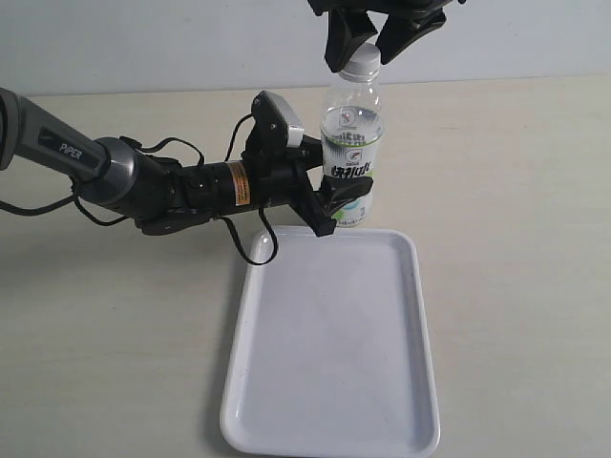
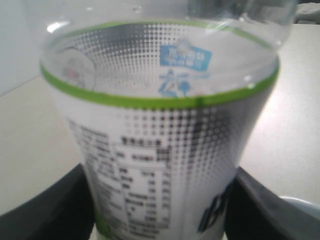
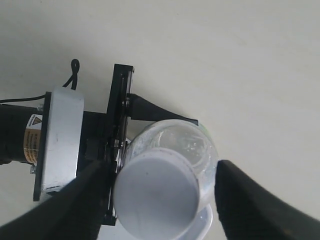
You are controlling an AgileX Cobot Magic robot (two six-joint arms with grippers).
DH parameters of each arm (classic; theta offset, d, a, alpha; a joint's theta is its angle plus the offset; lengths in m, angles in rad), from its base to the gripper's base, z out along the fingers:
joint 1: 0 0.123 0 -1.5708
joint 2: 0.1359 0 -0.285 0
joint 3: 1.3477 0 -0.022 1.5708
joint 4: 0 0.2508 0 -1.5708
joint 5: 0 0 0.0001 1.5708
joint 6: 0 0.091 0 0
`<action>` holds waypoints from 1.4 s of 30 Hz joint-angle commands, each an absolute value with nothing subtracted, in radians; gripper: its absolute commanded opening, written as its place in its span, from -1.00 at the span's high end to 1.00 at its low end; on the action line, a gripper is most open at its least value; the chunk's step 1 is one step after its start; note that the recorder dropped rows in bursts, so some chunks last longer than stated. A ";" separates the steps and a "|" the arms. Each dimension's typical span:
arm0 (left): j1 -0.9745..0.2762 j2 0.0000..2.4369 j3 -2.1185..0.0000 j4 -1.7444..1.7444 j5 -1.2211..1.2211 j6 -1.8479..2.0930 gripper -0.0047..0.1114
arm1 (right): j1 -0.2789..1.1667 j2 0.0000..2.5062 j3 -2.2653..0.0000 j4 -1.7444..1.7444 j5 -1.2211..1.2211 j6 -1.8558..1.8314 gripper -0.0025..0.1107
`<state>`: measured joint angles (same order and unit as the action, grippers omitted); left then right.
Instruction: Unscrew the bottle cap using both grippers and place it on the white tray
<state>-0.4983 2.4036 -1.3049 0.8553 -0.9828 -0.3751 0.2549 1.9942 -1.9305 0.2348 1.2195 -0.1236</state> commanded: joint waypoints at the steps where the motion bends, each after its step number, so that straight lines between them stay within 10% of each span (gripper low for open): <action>1: -0.496 2.399 -1.306 0.853 -0.954 -0.370 0.92 | 0.256 1.987 -1.939 0.227 1.221 -0.137 -0.09; 27: -0.496 2.399 -1.306 0.853 -0.954 -0.370 0.92 | 0.256 1.991 -1.939 0.226 1.221 -0.181 -0.13; 42: -0.496 2.399 -1.306 0.853 -0.954 -0.370 0.92 | 0.256 1.991 -1.939 0.228 1.221 -0.462 0.96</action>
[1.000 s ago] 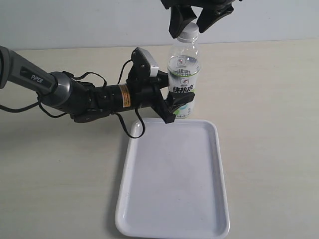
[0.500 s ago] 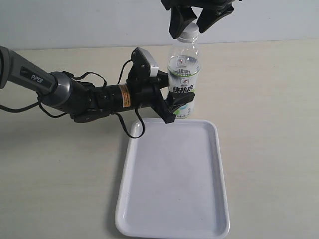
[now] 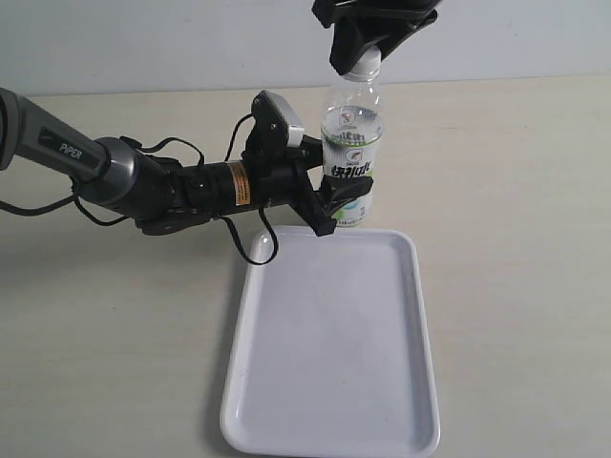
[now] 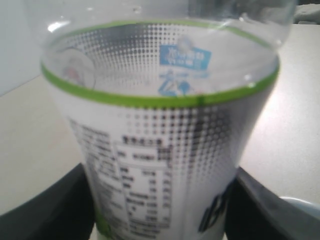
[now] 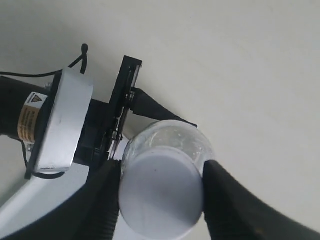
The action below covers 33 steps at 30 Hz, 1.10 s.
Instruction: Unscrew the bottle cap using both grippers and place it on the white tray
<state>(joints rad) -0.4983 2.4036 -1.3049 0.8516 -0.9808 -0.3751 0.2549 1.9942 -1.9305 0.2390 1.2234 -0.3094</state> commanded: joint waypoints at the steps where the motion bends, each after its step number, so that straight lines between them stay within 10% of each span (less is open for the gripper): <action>1: -0.496 2.399 -1.306 0.853 -0.954 -0.370 0.92 | 0.256 1.991 -1.939 0.228 1.221 -0.489 0.96; 33: -0.496 2.399 -1.306 0.848 -0.953 -0.370 0.92 | 0.256 1.991 -1.939 0.127 1.221 -1.385 0.96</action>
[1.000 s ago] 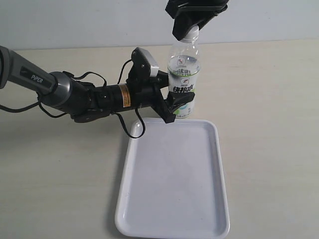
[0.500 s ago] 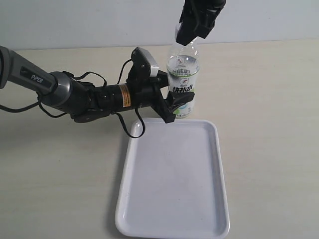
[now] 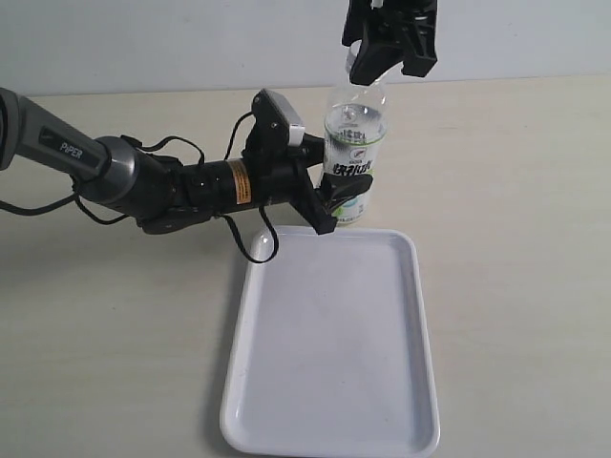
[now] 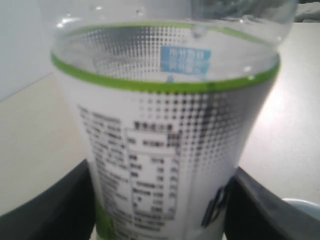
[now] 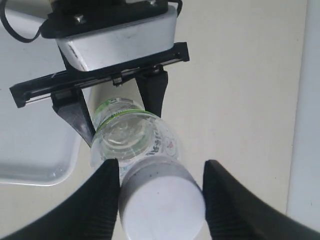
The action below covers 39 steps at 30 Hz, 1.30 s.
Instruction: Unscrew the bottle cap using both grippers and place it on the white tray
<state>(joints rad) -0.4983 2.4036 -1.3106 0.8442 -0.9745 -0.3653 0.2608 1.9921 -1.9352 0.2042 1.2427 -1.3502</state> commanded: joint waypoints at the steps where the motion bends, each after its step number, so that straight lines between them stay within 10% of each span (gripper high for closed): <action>1: -0.496 2.399 -1.306 0.848 -0.953 -0.370 0.92 | 0.256 1.991 -1.939 0.143 1.221 -1.385 0.96; 19: -0.496 2.397 -1.306 0.843 -0.953 -0.370 0.92 | 0.256 1.991 -1.939 0.255 1.218 -1.285 0.01; 39: -0.496 2.396 -1.306 0.835 -0.953 -0.348 0.92 | 0.256 1.917 -1.941 0.317 1.121 -0.916 -0.20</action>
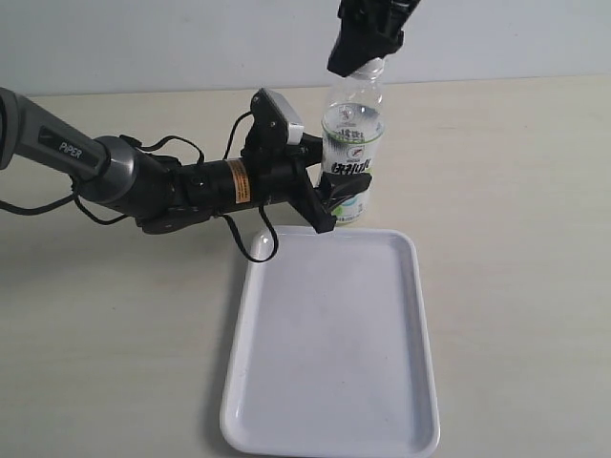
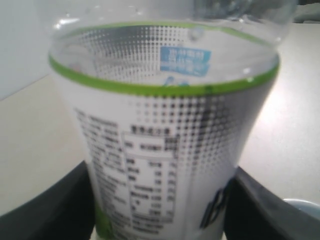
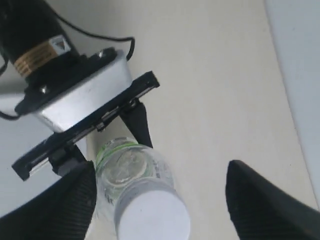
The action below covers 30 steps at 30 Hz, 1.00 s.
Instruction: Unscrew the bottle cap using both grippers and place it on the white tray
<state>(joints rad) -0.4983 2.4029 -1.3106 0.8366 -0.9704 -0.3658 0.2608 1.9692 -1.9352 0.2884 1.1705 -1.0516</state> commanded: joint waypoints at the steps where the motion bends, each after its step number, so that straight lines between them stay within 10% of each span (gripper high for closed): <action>1: -0.496 2.396 -1.306 0.835 -0.953 -0.348 0.92 | 0.256 1.903 -1.941 0.317 1.108 -0.839 -0.18; 7: -0.496 2.396 -1.306 0.835 -0.949 -0.348 0.92 | 0.256 1.887 -1.941 0.127 1.190 -0.118 -0.28; 30: -0.496 2.396 -1.306 0.846 -0.945 -0.348 0.92 | 0.256 1.991 -1.941 0.203 1.221 -0.132 -0.25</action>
